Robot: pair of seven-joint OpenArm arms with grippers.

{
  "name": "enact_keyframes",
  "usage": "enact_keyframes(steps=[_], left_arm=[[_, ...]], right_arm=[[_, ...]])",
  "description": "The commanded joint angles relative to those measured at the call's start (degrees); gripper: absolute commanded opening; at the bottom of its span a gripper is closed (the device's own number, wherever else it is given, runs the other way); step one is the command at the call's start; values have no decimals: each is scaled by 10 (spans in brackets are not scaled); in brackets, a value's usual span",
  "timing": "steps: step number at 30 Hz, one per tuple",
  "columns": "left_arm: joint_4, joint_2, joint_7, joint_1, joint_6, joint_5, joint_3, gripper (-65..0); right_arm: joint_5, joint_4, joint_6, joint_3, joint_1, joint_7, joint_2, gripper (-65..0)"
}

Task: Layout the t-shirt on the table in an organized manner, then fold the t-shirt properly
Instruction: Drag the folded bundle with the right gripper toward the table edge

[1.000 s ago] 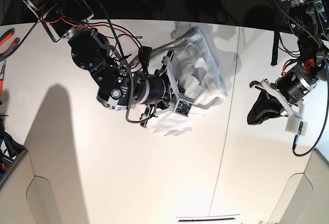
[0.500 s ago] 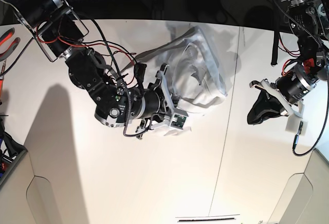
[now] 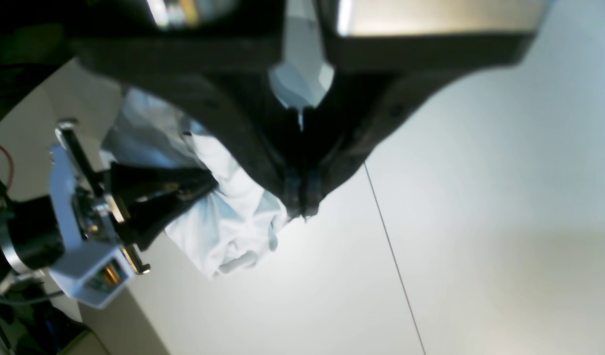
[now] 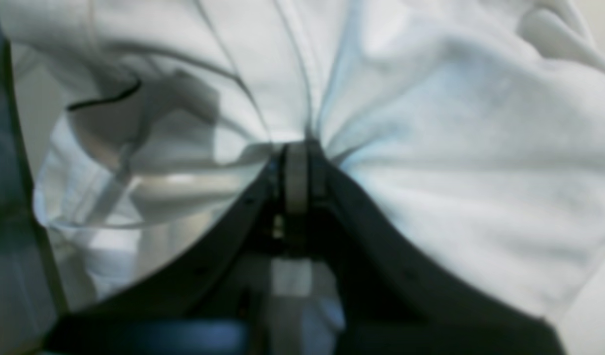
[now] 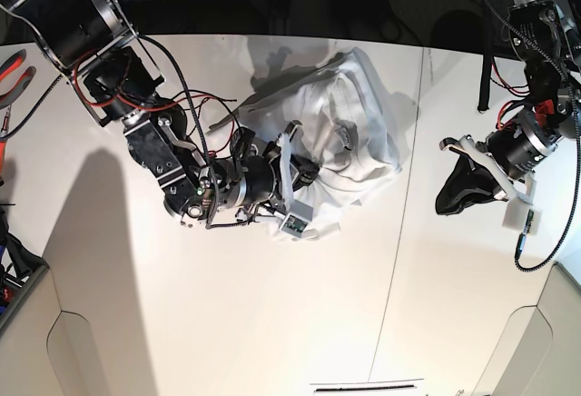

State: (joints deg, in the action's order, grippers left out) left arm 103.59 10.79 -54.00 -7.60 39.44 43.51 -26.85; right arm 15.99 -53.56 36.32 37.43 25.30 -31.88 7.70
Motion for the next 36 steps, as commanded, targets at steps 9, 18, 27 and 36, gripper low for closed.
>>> enact_keyframes(steps=[9, 18, 27, 36], left_arm=[[9, 7, 11, 6, 2, 16, -2, -650], [9, 7, 11, 6, 2, 26, -2, -650], [9, 7, 11, 6, 2, 41, -2, -650], [9, 7, 10, 6, 2, 44, -1, -650]], right_arm=[[-71, 2, -200, -191, -49, -58, 0, -650], [-70, -1, -286, -494, -59, -53, -44, -650], [-42, -1, -307, -704, -59, -21, -69, -650], [-83, -26, -315, -757, -79, -27, -67, -650]])
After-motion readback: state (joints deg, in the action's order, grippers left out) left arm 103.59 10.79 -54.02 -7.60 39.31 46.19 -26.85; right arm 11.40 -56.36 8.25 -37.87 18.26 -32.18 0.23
